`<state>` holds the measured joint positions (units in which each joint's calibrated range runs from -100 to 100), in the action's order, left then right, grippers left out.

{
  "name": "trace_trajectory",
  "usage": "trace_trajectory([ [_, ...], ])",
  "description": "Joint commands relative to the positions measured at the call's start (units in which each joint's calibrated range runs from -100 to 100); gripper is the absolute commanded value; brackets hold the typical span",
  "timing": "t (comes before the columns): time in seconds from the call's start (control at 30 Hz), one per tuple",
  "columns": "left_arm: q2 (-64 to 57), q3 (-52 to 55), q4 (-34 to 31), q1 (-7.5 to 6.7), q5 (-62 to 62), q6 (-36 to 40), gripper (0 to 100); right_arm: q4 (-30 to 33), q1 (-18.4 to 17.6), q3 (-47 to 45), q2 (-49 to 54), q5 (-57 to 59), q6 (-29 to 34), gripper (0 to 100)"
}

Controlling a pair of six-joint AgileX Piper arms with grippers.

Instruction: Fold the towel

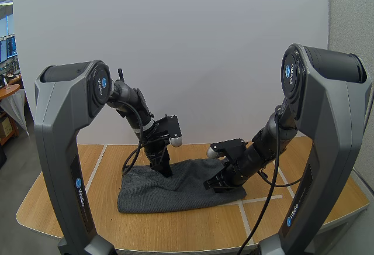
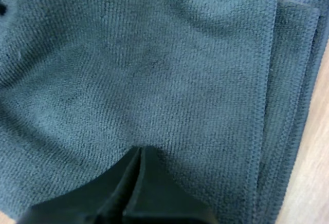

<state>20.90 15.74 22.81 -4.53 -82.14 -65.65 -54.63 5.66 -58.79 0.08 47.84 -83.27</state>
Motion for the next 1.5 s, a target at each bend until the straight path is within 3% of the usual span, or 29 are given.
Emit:
trace_trajectory([
  [0.0,-0.05,-0.79,0.07,-0.24,-0.61,-0.81,40,6.42,0.33,-2.77,-2.12,-0.92,-0.54,0],
  [0.1,-0.05,-0.79,0.07,-0.24,-0.61,-0.81,2,6.42,0.33,-2.77,-2.12,-0.92,-0.54,0],
  [0.13,-0.05,-0.79,0.07,-0.24,-0.61,-0.99,0,6.42,0.33,-2.77,-2.12,-0.92,-0.54,0],
  [0.83,6.04,-0.79,0.46,-0.17,11.69,-2.5,0,6.43,0.33,-2.77,-2.12,1.14,-0.54,0],
  [1.1,5.76,-0.79,0.46,-0.17,19.96,1.51,0,6.53,0.33,-2.77,-2.12,1.11,-0.54,0],
  [1.3,1.4,-0.79,0.46,0.83,24.53,4.32,0,6.53,0.33,-2.77,-2.12,1.11,-0.54,0],
  [1.37,-0.01,-0.79,0.46,1.14,23.65,5.72,4,6.53,0.33,-2.77,-2.12,1.11,-0.54,0],
  [1.47,-2.0,-0.79,0.6,1.69,18.33,5.92,25,6.53,0.33,-2.77,-2.12,1.11,-0.54,0],
])
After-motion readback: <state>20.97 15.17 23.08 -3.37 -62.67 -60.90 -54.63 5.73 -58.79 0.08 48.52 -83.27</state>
